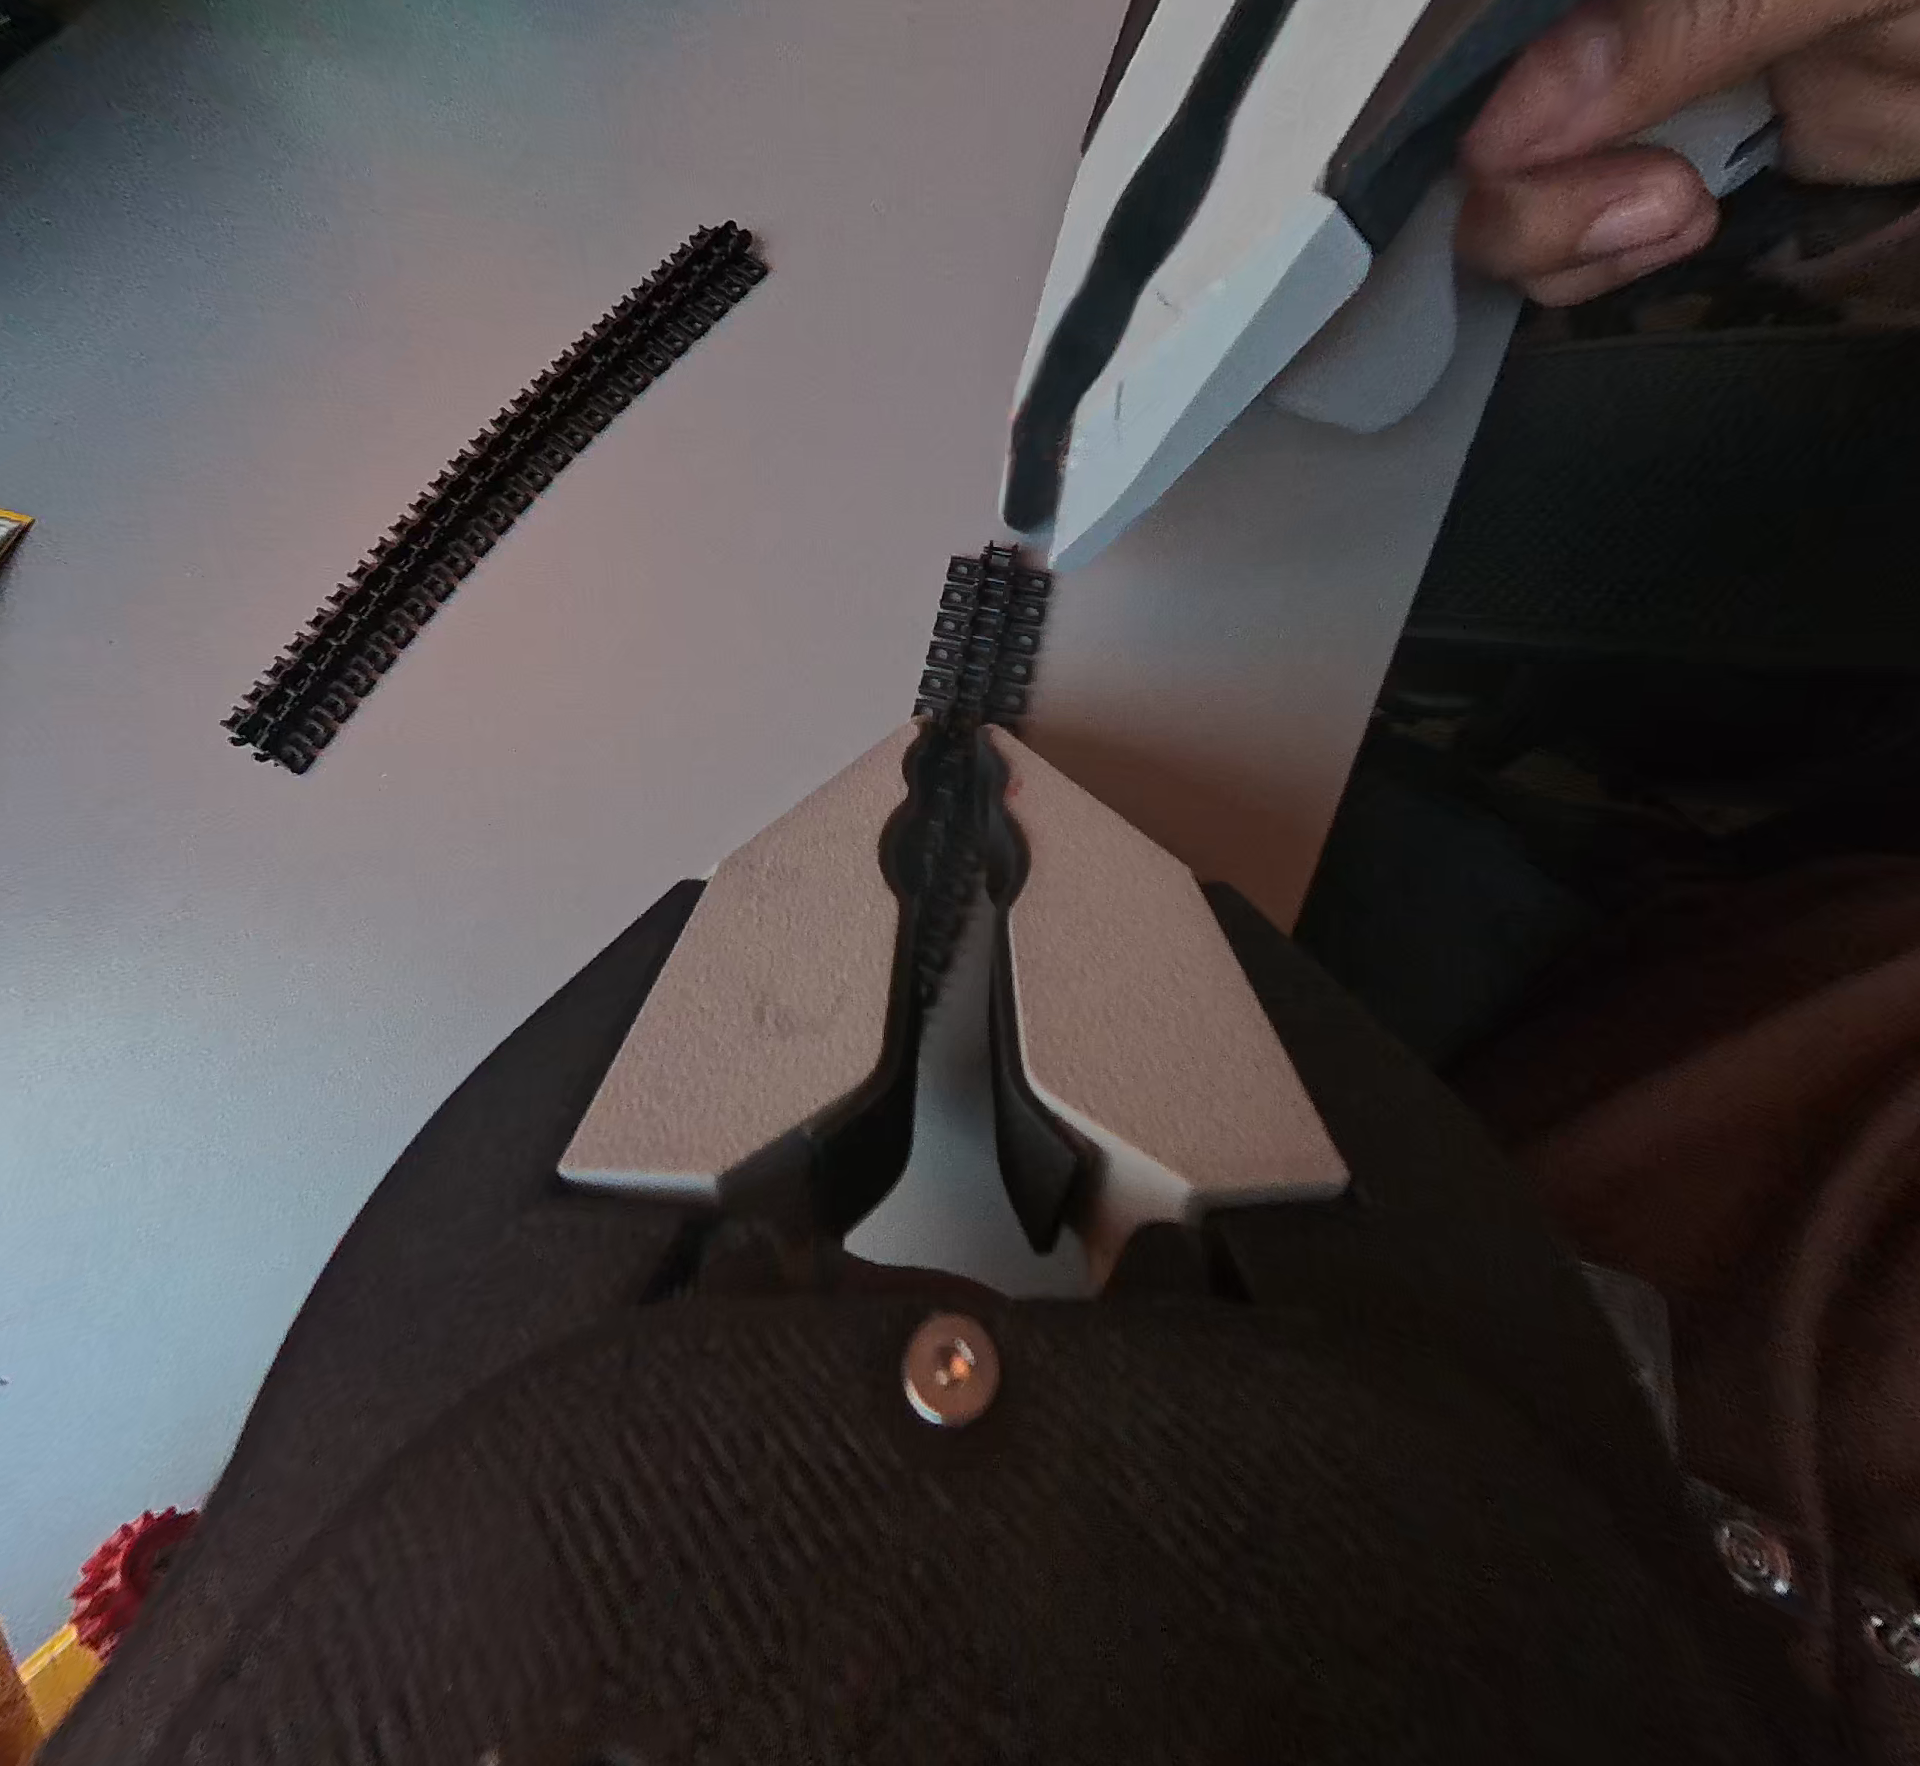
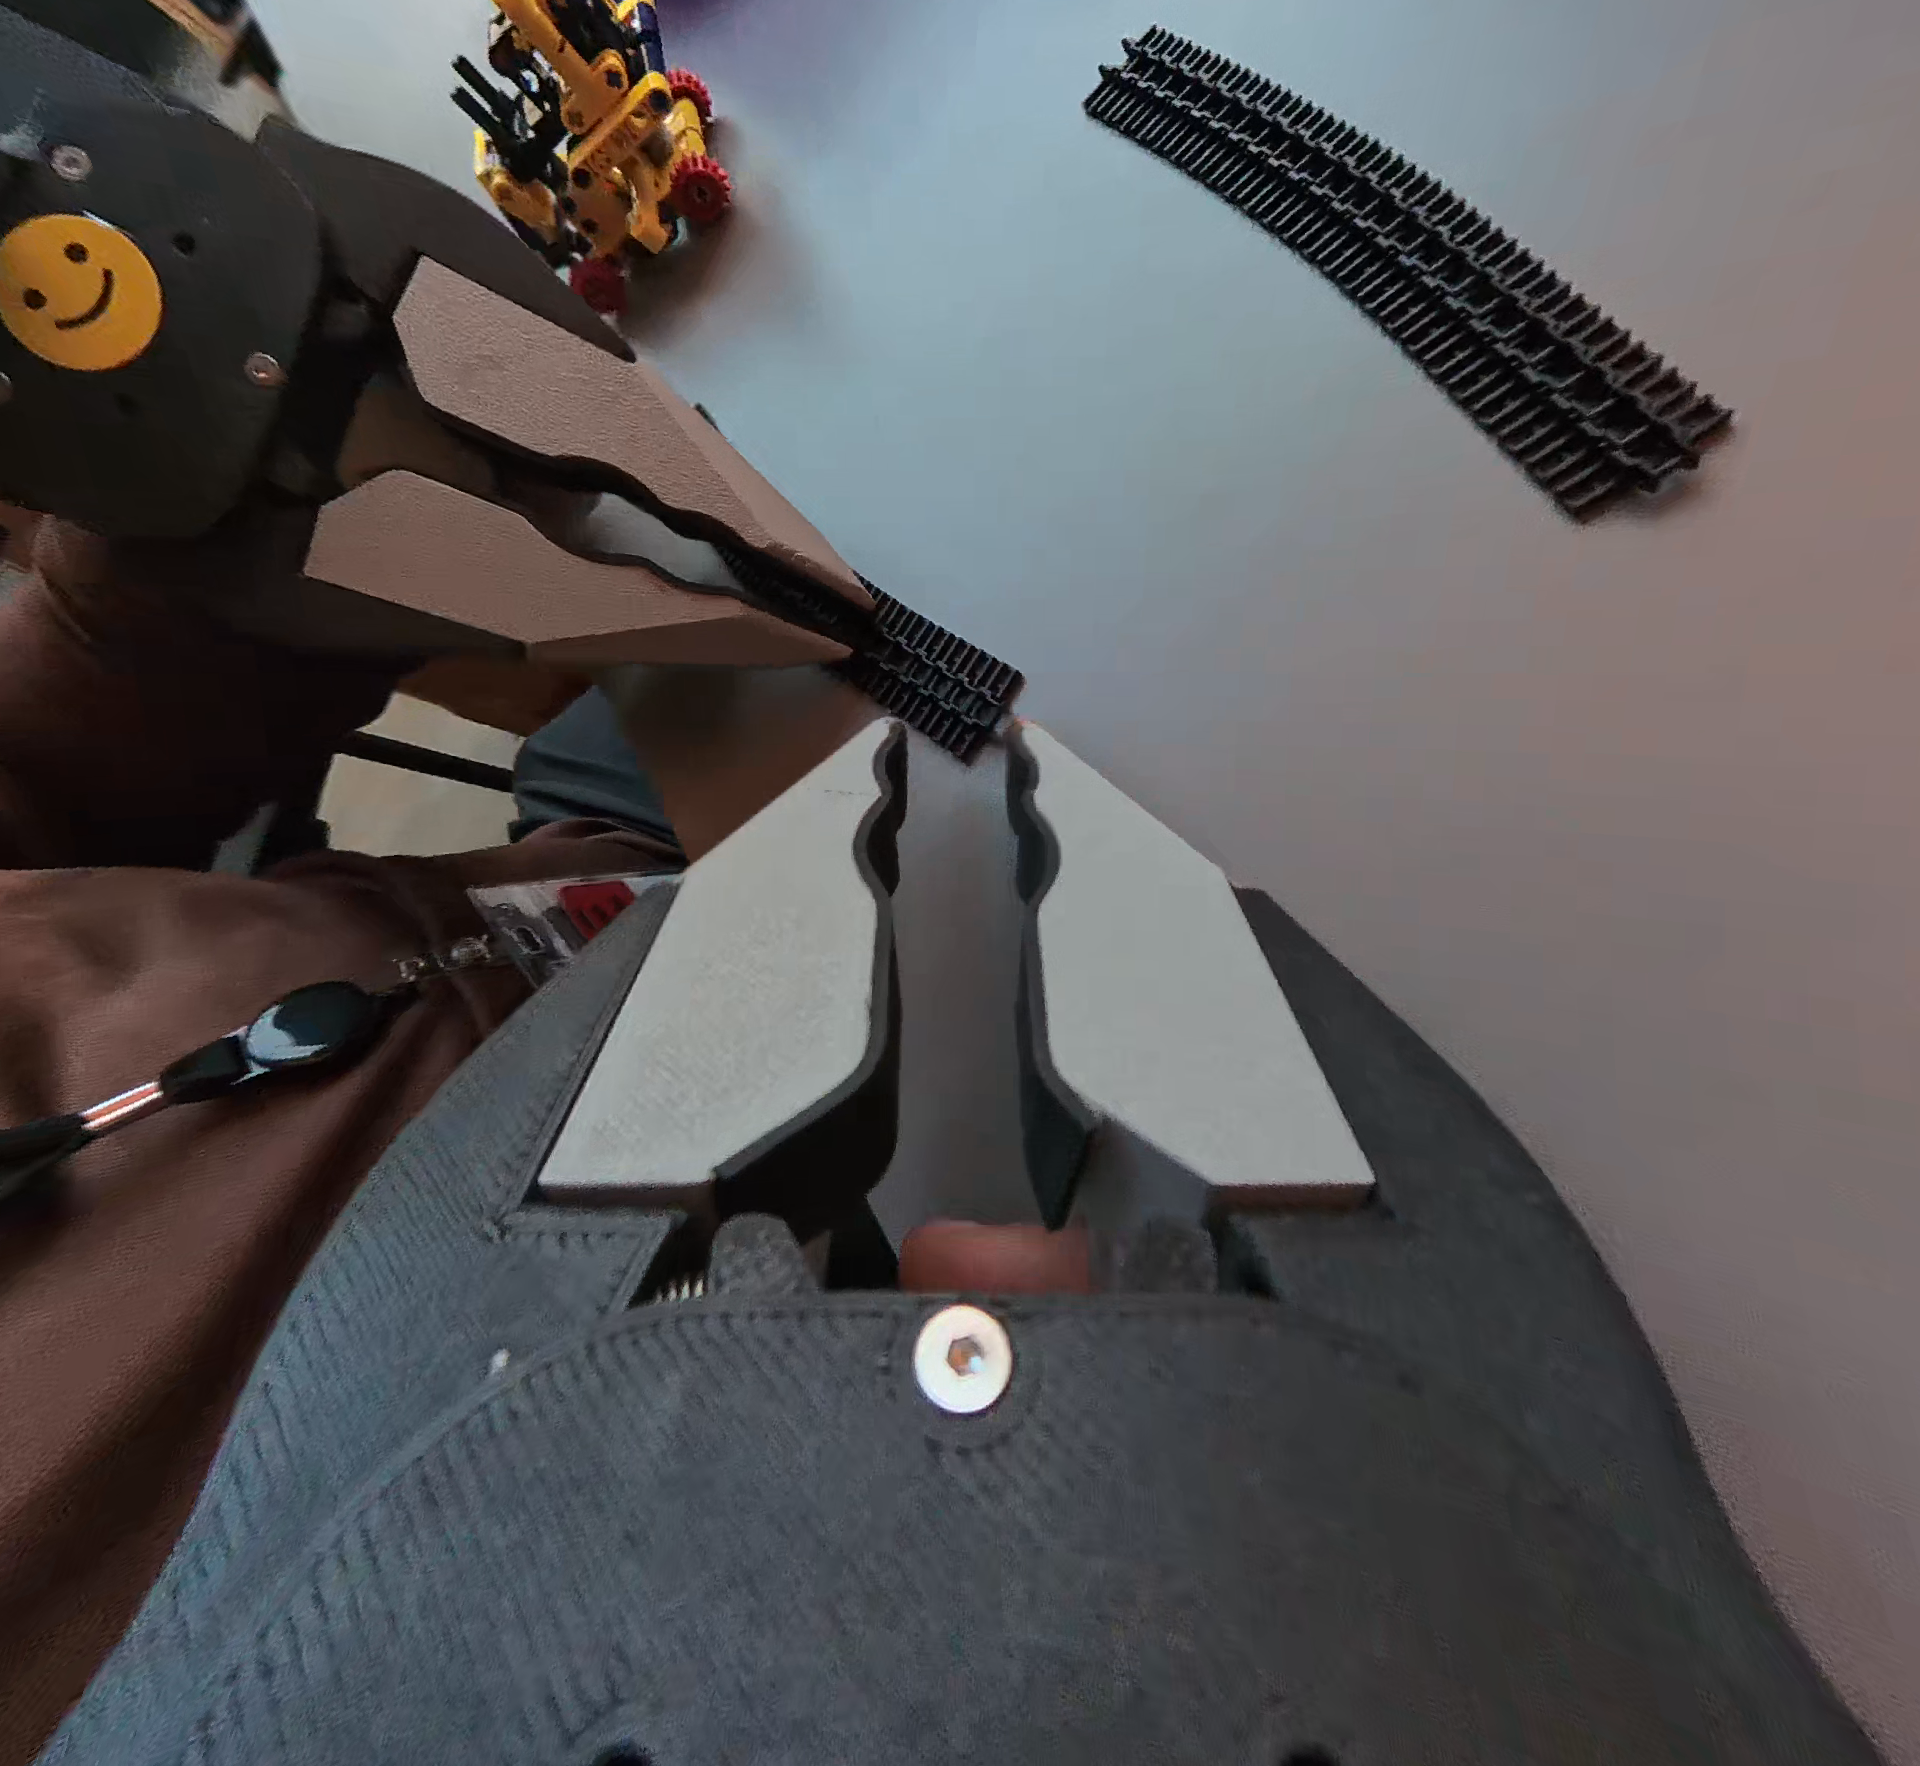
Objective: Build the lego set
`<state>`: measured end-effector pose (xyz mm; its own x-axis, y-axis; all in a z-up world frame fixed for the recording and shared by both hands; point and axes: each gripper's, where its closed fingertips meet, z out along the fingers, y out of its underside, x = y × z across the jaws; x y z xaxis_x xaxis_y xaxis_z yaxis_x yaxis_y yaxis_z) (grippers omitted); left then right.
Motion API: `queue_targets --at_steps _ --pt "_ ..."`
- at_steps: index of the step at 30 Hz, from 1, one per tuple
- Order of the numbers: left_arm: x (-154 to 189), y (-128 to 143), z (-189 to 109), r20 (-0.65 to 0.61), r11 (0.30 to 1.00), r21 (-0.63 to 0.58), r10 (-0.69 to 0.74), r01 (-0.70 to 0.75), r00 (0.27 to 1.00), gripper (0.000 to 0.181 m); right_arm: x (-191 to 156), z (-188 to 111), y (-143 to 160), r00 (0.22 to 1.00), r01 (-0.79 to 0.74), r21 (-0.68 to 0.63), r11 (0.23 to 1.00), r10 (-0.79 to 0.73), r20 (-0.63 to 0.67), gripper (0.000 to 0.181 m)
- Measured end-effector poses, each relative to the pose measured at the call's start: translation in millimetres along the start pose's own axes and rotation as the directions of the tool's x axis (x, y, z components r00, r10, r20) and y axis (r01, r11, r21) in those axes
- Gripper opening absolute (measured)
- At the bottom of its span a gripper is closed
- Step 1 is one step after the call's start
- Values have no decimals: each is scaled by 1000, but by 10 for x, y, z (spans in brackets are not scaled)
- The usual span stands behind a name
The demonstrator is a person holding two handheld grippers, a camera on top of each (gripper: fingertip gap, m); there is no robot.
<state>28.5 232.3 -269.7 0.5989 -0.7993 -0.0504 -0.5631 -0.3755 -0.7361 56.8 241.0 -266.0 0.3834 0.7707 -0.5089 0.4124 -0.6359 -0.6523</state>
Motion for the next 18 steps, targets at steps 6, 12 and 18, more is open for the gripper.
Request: queue_targets --at_steps 6,12,18 --pt "-2 3 -5 -10 1000 1 -5 5 1000 3 -34 49 -98 988 -117 16 993 114 105 22" --pt "-3 8 -9 -21 1000 2 -10 10 1000 3 -87 48 -160 967 -178 26 984 169 190 15" --pt "-2 8 -10 -25 1000 2 -13 13 1000 3 -20 82 -149 977 -165 9 986 162 139 15"
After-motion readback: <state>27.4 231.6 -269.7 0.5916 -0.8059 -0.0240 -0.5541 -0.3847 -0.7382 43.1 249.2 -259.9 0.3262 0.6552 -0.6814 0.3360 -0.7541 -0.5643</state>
